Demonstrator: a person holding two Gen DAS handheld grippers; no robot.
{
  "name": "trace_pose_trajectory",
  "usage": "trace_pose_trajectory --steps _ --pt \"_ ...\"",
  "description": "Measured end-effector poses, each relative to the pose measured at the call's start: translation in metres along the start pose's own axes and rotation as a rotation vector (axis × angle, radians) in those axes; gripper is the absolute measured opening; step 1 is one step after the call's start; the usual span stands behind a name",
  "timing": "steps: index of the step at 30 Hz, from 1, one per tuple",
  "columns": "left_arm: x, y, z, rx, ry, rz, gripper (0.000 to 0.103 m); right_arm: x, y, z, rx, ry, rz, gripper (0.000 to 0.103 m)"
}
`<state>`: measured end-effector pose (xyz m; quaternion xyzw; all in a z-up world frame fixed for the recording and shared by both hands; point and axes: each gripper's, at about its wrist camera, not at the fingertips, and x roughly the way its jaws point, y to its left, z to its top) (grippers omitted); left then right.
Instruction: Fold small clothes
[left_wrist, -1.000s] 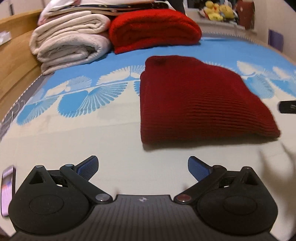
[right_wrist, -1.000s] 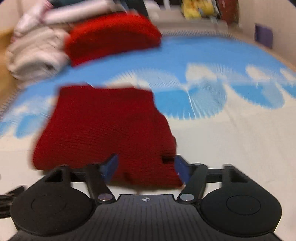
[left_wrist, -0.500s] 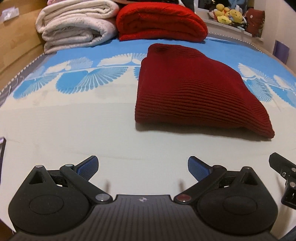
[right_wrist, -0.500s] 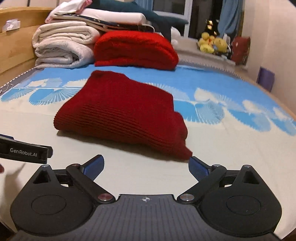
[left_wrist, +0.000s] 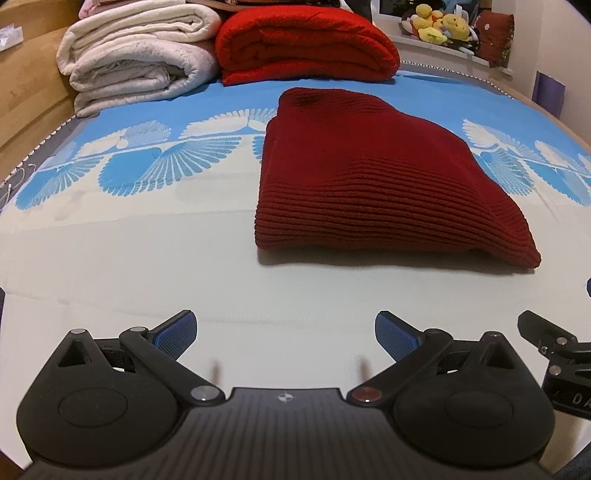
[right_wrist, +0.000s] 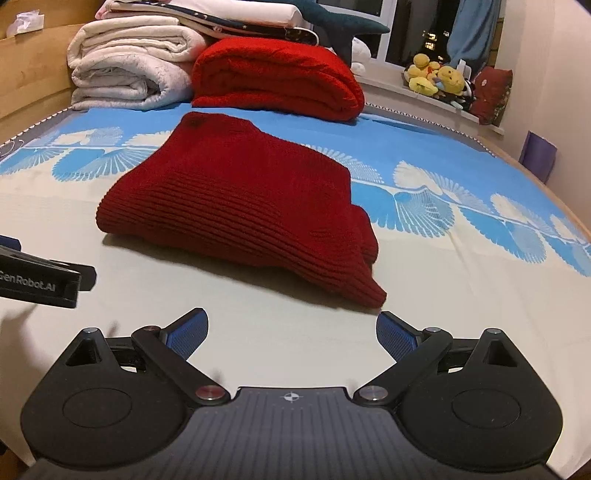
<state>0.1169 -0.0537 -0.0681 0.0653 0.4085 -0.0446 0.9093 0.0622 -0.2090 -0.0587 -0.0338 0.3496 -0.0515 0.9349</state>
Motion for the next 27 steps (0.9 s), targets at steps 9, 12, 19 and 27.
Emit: trace_pose_trajectory --steps 9,12,19,27 --pt "-0.0011 -0.0003 0.0004 0.001 -0.005 -0.002 0.103 0.0026 -0.0038 -0.0004 0.017 0.014 0.004 0.098" --pt "-0.0009 -0.0002 0.0003 0.001 -0.004 -0.002 0.103 0.0026 -0.0029 -0.0004 0.013 0.013 0.011 0.098" --pt "-0.0017 -0.0024 0.0009 0.009 -0.007 0.005 0.103 0.0038 -0.0022 -0.0007 0.017 0.027 0.018 0.098" --pt "-0.0003 -0.002 0.0004 0.016 -0.005 0.013 0.103 0.0042 -0.0014 -0.001 0.017 0.034 0.023 0.098"
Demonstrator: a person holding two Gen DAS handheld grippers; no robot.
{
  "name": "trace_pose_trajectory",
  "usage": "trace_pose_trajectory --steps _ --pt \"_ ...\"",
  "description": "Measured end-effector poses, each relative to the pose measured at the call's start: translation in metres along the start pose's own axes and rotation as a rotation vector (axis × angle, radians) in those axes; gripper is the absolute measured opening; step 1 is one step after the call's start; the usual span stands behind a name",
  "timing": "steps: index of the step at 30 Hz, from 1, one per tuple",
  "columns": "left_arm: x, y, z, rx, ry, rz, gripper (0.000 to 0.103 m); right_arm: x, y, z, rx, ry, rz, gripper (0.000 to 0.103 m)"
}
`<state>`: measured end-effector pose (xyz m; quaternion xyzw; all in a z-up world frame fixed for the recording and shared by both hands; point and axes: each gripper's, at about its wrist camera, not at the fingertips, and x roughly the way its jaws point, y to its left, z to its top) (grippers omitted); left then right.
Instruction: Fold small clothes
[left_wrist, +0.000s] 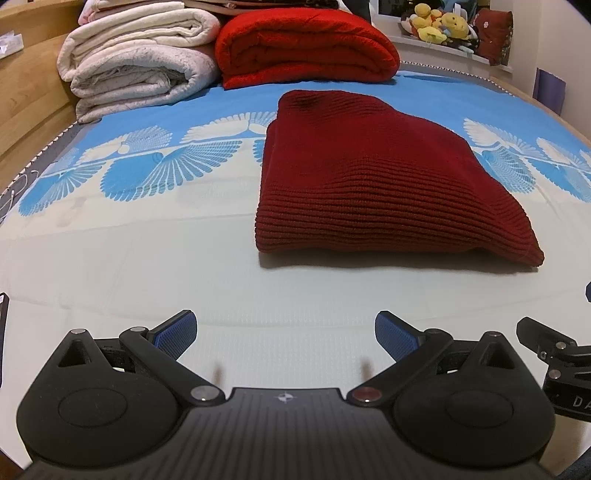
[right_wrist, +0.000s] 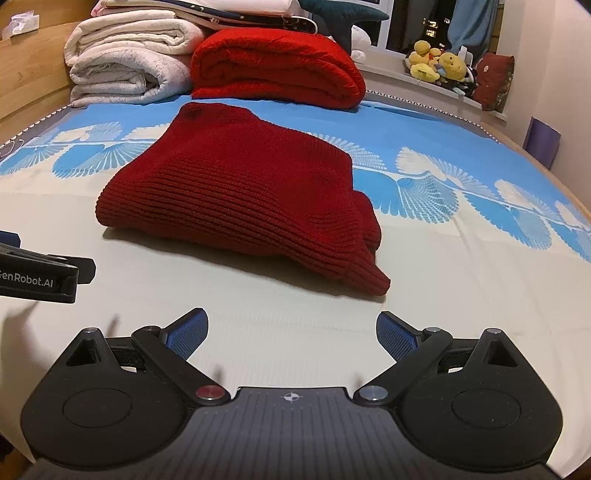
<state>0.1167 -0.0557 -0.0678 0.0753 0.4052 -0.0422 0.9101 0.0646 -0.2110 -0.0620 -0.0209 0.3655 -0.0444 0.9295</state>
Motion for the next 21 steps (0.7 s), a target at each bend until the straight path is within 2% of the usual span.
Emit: trace_pose_trajectory --steps 21 --pt "0.0006 0.0006 -0.0008 0.007 -0.005 0.004 0.103 0.0006 0.0006 -0.0019 -0.01 0.007 -0.001 0.098"
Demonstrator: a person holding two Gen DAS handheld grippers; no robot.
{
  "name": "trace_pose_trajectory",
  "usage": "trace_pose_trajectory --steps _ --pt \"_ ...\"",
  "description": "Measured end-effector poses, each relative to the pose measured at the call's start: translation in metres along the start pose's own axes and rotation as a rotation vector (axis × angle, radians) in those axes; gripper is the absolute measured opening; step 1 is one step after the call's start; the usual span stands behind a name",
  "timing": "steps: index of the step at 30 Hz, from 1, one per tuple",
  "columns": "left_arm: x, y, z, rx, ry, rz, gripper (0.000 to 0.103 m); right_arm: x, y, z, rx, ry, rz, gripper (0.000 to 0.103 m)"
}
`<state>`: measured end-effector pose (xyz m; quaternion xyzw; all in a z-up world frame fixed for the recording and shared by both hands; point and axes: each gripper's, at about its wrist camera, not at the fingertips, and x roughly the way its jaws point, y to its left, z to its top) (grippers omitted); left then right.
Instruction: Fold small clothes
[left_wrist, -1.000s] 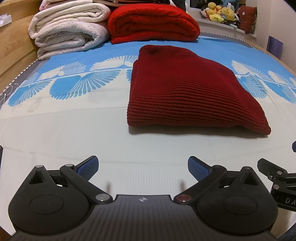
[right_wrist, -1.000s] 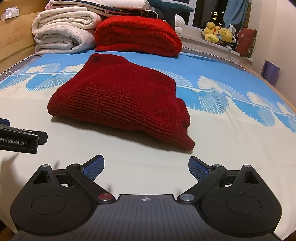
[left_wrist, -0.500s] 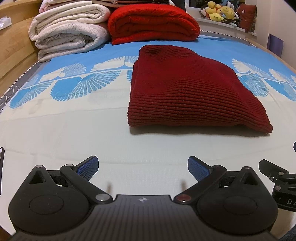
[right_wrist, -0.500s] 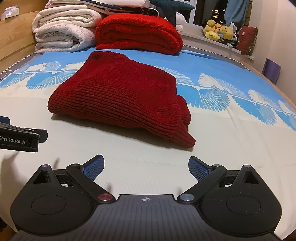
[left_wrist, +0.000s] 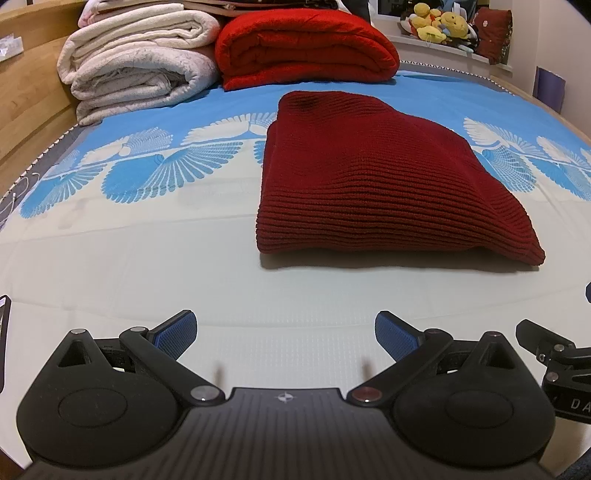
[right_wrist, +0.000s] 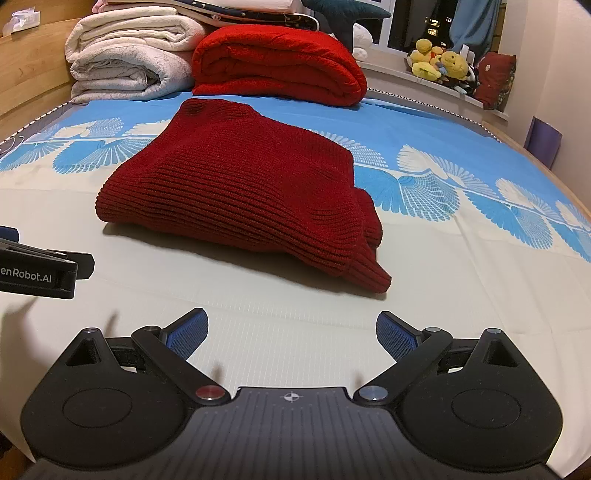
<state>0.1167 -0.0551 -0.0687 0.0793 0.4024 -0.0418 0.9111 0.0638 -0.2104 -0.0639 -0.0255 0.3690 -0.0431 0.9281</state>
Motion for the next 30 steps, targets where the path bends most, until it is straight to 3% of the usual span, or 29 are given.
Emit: trace_pose_trajectory --steps 30 --pt "-0.0006 -0.0009 -0.0014 0.018 0.004 0.01 0.103 0.0005 -0.0008 -0.0008 -0.006 0.002 0.006 0.098"
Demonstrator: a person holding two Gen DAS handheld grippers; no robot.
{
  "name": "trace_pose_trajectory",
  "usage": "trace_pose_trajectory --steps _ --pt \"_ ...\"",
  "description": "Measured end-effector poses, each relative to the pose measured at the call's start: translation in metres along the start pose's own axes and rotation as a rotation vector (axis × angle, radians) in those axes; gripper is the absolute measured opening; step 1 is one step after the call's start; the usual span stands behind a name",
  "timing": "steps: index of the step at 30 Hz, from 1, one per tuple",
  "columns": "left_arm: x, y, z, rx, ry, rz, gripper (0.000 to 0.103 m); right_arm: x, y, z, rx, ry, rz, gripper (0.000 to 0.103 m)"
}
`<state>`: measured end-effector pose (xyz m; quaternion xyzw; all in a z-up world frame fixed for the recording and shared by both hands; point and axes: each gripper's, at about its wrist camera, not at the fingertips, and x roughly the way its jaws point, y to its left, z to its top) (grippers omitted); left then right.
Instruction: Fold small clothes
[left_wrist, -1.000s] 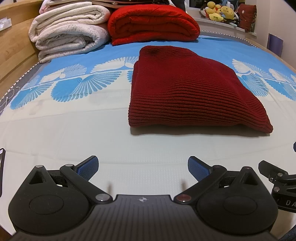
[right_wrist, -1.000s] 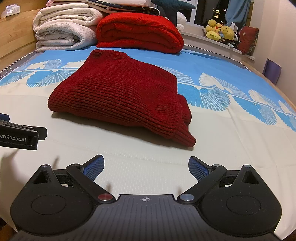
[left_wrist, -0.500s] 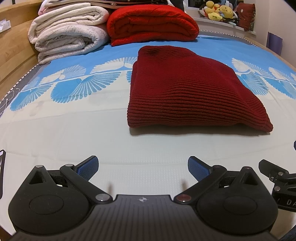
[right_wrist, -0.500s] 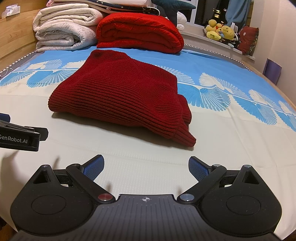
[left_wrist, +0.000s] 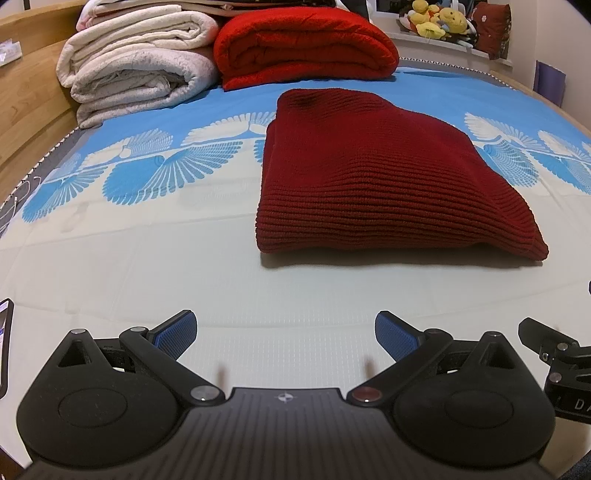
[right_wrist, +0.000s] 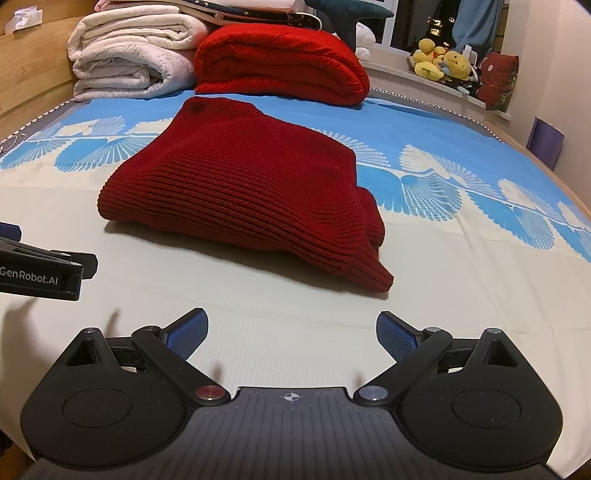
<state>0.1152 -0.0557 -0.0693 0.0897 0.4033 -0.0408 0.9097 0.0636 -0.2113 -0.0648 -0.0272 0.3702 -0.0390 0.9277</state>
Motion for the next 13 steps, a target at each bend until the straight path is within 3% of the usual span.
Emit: trace_pose_trajectory --steps 13 --pt "-0.0005 0.0001 -0.0024 0.016 -0.001 0.003 0.103 0.0011 -0.0017 -0.0016 0.005 0.001 0.01 0.098"
